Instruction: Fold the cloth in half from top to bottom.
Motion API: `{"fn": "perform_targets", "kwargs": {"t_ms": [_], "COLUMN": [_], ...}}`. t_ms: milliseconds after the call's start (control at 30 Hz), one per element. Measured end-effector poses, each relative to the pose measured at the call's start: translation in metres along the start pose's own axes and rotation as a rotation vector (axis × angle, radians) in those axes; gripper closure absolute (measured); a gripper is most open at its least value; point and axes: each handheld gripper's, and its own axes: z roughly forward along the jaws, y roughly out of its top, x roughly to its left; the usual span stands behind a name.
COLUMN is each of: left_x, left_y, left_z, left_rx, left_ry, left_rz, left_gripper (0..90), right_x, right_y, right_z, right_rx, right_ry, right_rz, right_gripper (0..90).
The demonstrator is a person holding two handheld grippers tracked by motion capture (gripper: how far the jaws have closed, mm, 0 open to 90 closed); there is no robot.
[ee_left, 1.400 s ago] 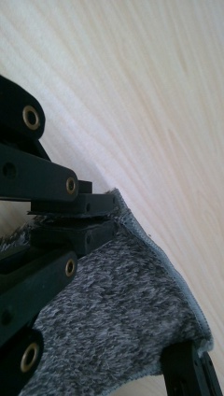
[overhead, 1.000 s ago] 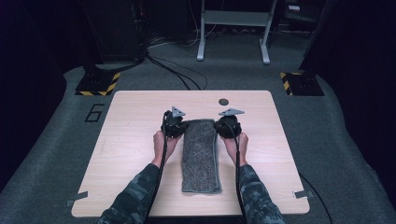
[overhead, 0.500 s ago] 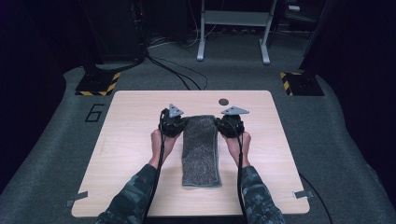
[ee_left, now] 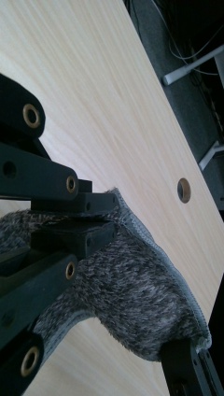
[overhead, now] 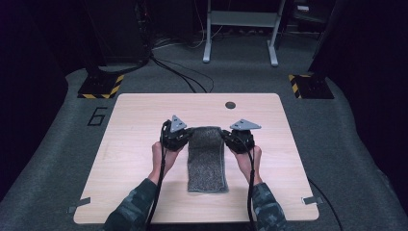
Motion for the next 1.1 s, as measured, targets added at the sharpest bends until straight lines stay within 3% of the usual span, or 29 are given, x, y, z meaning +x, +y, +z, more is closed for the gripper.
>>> {"fn": "perform_targets", "kwargs": {"t_ms": [167, 433, 1100], "left_x": [-0.008, -0.021, -0.051], "left_y": [-0.012, -0.026, -0.065], "left_z": [-0.007, -0.017, -0.027], "left_rx": [0.008, 0.022, 0.077], "left_ry": [-0.018, -0.038, -0.099], "left_rz": [0.004, 0.026, 0.006], "left_gripper": [84.8, 84.7, 83.9], "right_x": [0.006, 0.014, 0.027], "right_y": [-0.009, -0.028, -0.071], "right_z": [-0.006, -0.016, -0.027], "right_rx": [0.007, 0.019, 0.099], "right_ry": [0.015, 0.042, 0.069], "right_rz": [-0.024, -0.008, -0.019], "right_gripper": [84.0, 83.7, 83.3]}}
